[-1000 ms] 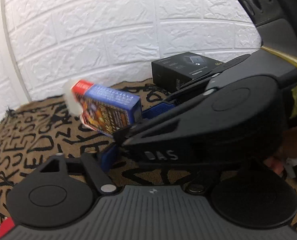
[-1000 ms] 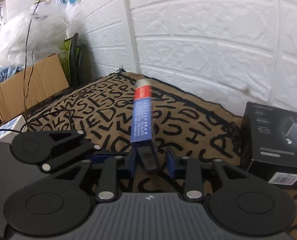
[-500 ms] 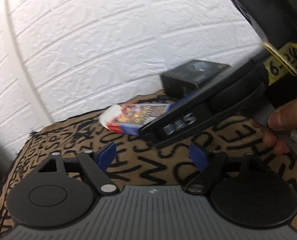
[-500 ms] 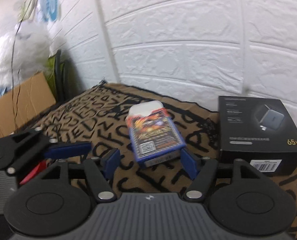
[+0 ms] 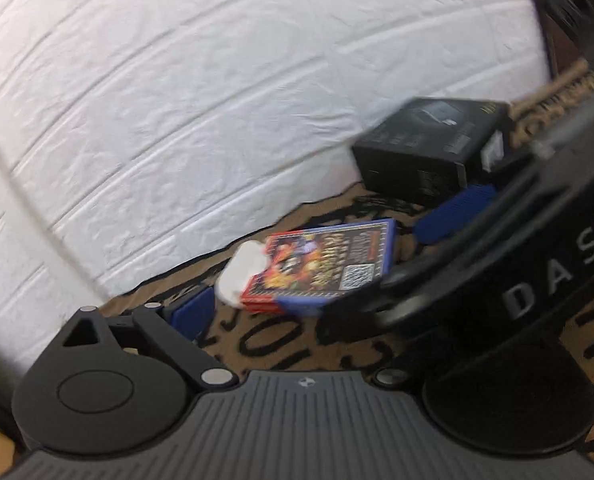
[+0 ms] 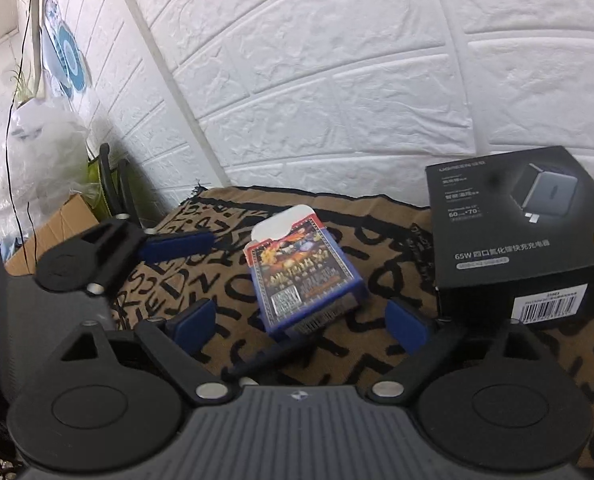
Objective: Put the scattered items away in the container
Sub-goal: 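Carry the blue playing-card box over the cardboard box with the right gripper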
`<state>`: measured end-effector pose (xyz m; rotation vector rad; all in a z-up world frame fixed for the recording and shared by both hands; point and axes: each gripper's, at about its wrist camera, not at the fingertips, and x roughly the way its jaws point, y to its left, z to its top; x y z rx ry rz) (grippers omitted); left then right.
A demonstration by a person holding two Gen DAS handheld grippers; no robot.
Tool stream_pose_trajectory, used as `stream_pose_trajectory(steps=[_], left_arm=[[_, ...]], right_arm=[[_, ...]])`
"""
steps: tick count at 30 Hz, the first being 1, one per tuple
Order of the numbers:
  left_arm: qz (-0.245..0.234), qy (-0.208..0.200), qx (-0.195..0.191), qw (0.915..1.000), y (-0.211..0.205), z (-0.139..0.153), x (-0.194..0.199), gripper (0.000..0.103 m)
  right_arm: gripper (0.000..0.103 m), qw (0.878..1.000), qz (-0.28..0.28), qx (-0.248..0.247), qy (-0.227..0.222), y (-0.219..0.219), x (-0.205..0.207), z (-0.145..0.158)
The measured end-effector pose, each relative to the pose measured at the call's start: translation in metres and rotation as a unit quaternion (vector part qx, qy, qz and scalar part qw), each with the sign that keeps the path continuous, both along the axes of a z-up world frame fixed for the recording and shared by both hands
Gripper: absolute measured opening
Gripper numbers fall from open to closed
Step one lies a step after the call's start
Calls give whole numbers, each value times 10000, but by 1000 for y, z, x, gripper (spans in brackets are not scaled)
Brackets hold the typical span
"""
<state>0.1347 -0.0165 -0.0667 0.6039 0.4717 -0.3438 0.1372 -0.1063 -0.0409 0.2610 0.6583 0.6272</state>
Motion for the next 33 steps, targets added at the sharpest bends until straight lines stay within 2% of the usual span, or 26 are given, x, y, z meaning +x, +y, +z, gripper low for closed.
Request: stream_pose_trajectory(steps=[2,3,4,5,6,7,9,11,13,14,16,25,33], left_arm=[[-36,53,46,10000,1,0,-1,103],[-19,209,-98,9997,4,0,2,101],[-19,440,-354,9984,8,2,5,96],[-23,631,-596,9962,12,3,7,86],[-67,695,-684,9952,12,3,5,77],[-141,663,-611,9958,10,3,0,73],[-265,579,-400,9972,2,4,-10,59],[-370,608,-308,9970,-5,6,-18,58],[-435,685,-404,9959,-7,7,-26,58],[-425,675,-429,9959,-8,5,-30,58],[-394,656,-543,9956,-9,2,-39,58],[-617,715,-663,9933,-21,7,-115,58],[-1136,605,-609,9898,-48,2,-228,60]], right_arm=[[83,10000,-2,68,-5,-1,3,-2],[81,10000,-11,83,25,-1,5,-2],[74,10000,-31,60,48,-1,7,-3],[62,10000,-40,41,64,-1,7,-4],[57,10000,-27,30,81,-1,7,-5],[54,10000,-14,-3,82,0,5,-6],[52,10000,16,-53,4,1,-2,-4],[47,9999,33,-125,-112,2,-11,0],[43,9998,34,-108,-141,2,-20,2],[36,9999,48,-63,-114,2,-25,2],[33,9999,39,-28,-94,2,-36,2],[33,9995,43,-276,-115,-7,-120,14],[33,9992,-273,-284,23,-34,-239,17]])
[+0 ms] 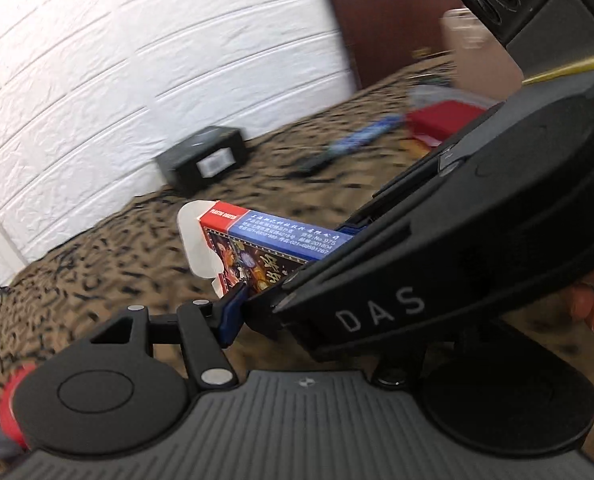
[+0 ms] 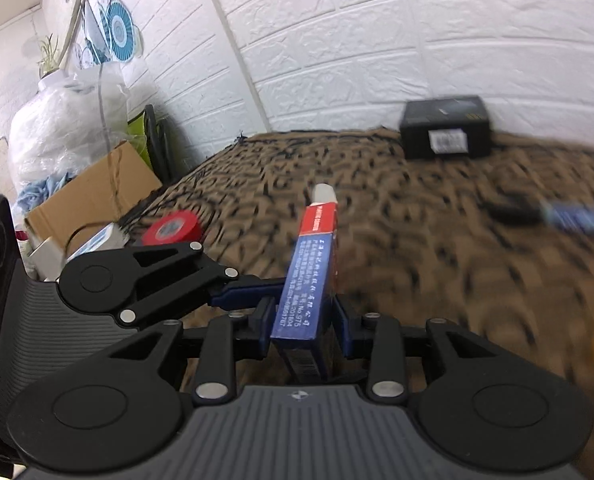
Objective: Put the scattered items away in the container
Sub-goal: 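Carry the blue playing-card box over the cardboard box with the right gripper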
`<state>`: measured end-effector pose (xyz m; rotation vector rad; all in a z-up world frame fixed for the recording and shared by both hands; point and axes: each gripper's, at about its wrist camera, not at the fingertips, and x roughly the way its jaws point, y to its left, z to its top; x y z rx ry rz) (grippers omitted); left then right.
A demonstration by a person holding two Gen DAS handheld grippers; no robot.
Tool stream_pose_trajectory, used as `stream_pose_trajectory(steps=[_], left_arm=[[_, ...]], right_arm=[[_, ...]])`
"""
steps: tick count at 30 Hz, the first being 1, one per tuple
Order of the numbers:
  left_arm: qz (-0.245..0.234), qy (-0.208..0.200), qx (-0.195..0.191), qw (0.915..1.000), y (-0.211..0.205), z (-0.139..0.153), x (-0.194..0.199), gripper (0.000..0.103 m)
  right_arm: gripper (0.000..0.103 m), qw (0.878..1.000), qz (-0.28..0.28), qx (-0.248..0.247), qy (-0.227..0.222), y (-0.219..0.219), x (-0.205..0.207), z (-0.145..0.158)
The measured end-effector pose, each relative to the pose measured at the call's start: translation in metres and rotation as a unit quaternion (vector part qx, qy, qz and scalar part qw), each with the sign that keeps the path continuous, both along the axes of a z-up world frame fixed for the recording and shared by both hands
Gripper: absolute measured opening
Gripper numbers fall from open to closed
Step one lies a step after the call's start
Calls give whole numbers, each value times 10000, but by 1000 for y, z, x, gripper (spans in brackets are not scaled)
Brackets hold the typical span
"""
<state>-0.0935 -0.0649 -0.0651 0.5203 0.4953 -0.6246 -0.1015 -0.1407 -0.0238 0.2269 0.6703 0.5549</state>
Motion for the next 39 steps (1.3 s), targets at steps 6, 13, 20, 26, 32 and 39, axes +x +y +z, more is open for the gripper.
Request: stream_pose_trajectory(steps=[6,13,20,26,32,39], left_arm=[[-448,-210,182,9986,-16,-2,-73,61],[-643,-338,175,9972,-23,-7,-110,63],[-271,-205,-41,9994,-20,-8,-118,77],[-341,10,-87,9994,-25,-6,-120,85],[-519,67,-160,9985,-32,-9,-126,68],[-516,-87,-241,9983,-31,-5,-133,64]], right_arm=[[34,9994,-308,151,84,-11,-76,-1],[64,9951,-989,40,10,-33,-117,-7],[98,9893,-1458,-7,19,-49,-129,-20],[86,9849,-1576,704,102,-66,-129,-28],[56,9903,-1339,371,-1,-59,-125,-30],[53,9906,-1279,492,-42,-66,-130,-24]])
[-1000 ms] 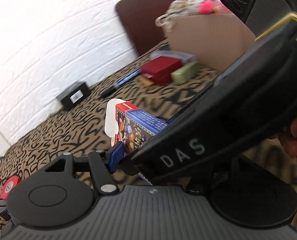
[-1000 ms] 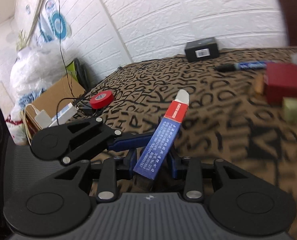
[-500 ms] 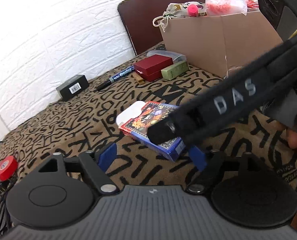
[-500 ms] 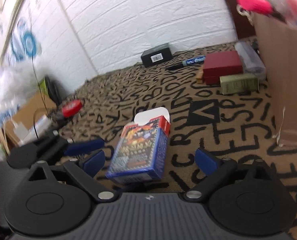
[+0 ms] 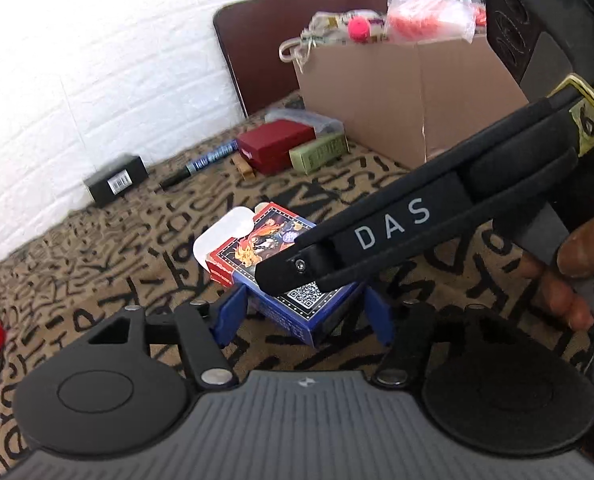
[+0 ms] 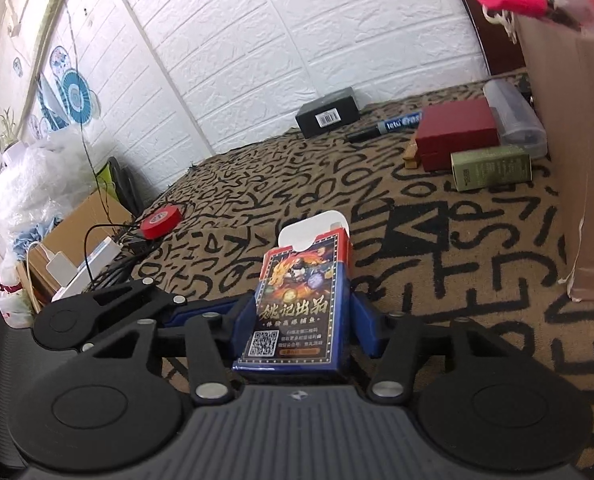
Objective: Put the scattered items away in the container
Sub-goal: 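Carry the blue playing-card box over the cardboard box with the right gripper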
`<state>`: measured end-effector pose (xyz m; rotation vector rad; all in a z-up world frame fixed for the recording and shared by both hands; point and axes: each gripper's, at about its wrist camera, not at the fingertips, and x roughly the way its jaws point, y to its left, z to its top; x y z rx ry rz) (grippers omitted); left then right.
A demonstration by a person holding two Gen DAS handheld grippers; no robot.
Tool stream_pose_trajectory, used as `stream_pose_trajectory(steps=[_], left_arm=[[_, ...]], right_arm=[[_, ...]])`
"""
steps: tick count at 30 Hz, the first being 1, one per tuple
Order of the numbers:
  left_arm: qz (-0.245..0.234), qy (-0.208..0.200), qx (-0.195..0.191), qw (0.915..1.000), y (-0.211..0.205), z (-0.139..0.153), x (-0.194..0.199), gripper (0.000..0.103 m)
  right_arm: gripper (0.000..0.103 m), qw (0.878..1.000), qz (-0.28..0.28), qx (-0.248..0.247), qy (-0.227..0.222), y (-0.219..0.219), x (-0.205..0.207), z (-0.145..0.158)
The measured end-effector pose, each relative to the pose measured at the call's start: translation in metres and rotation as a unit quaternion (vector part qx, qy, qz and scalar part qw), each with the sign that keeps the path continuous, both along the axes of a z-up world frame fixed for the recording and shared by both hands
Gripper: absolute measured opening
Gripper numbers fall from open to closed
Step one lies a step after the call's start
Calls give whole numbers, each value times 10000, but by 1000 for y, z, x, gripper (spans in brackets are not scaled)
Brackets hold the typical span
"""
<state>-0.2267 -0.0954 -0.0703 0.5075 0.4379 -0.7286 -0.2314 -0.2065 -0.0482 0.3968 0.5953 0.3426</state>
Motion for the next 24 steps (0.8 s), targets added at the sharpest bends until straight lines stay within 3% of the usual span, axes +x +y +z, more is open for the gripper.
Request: stream_pose_trajectory(steps=[5,12,18,24], left_arm=[[-41,-428,-39,9991,-1,18,-8,64],[-461,-1185,-274,9915,-25,77,-19,64],[-1272,-1577,-492,9780,-102,115,-23,64],[-1970,-1646,-516,9651,-201,134,-19,65]], right_arm=[[53,9995,-25,69,-300,-3,-7,22],[53,9937,-397,-55,-1046,-30,-30,86],[53,9805,-1322,-254,-1429,-99,-49,124],[53,9625,-2247,-496,-1438,-180,-48,136]])
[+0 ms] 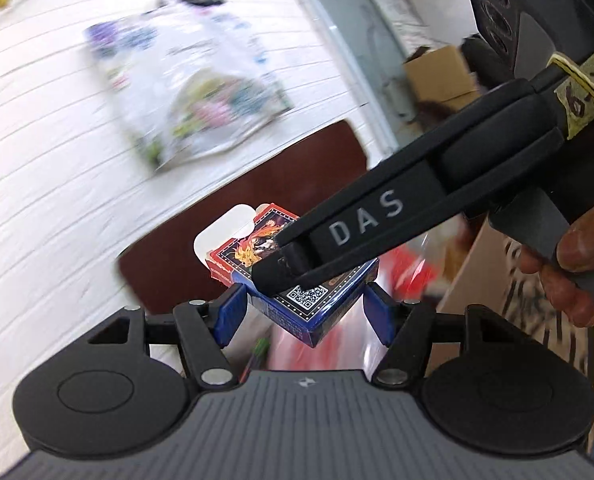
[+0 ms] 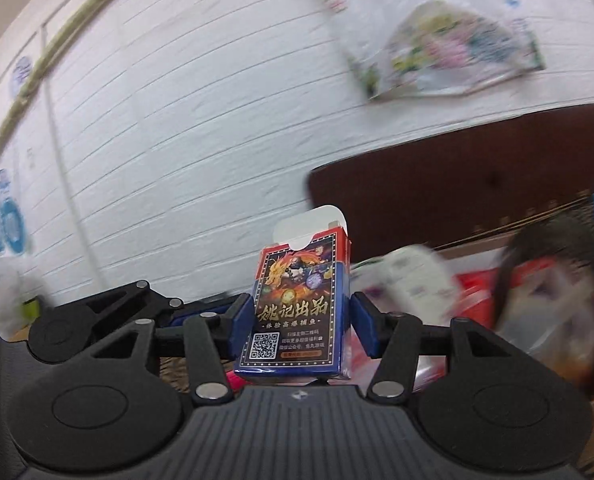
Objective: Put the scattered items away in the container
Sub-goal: 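Carry the blue playing-card box over the cardboard box with the right gripper, then open the right gripper to drop the card box into the cardboard box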
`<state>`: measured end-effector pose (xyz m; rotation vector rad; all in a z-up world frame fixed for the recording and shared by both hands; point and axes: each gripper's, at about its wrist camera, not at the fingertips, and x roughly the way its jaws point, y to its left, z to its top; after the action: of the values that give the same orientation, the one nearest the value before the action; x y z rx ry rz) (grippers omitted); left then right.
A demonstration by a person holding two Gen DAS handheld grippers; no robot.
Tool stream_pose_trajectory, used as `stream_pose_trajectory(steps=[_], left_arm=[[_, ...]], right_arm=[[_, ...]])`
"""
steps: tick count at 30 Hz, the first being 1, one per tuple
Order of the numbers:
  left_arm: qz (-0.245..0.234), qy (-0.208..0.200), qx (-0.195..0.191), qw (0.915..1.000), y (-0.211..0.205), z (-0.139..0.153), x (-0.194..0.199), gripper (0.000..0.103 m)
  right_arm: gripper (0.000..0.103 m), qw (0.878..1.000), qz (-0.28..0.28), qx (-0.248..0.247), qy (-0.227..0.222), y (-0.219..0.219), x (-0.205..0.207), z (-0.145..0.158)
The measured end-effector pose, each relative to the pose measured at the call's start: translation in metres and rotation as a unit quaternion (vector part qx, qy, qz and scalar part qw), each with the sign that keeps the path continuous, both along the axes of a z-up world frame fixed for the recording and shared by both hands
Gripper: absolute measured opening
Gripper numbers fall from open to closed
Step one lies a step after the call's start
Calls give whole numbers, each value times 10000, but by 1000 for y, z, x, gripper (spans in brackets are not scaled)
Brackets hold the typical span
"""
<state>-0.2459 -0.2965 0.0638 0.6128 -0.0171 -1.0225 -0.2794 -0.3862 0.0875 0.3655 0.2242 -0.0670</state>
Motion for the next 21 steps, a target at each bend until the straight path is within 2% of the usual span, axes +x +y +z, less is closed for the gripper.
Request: stream_pose_trajectory(steps=[5,10,13,17,21], left_arm=[[-306,-70,207,9993,-66,4,19,65],[-363,-108,451,9983,-97,-9,34,65],[-338,-148,378,9986,-91,-10,34,68],[-362,-206,335,9986,-77,-9,31,77],[-302,-260,294,9988,-61,-11,29,77]], right_arm=[[55,9984,-558,59,98,-49,13,-5],[63,9955,-831,40,444,-76,23,-20],[70,9945,-892,45,548,-78,22,-28],[94,9935,-1026,130,467,-77,16,-31],[94,9927,-1158,215,274,-74,5,-30]])
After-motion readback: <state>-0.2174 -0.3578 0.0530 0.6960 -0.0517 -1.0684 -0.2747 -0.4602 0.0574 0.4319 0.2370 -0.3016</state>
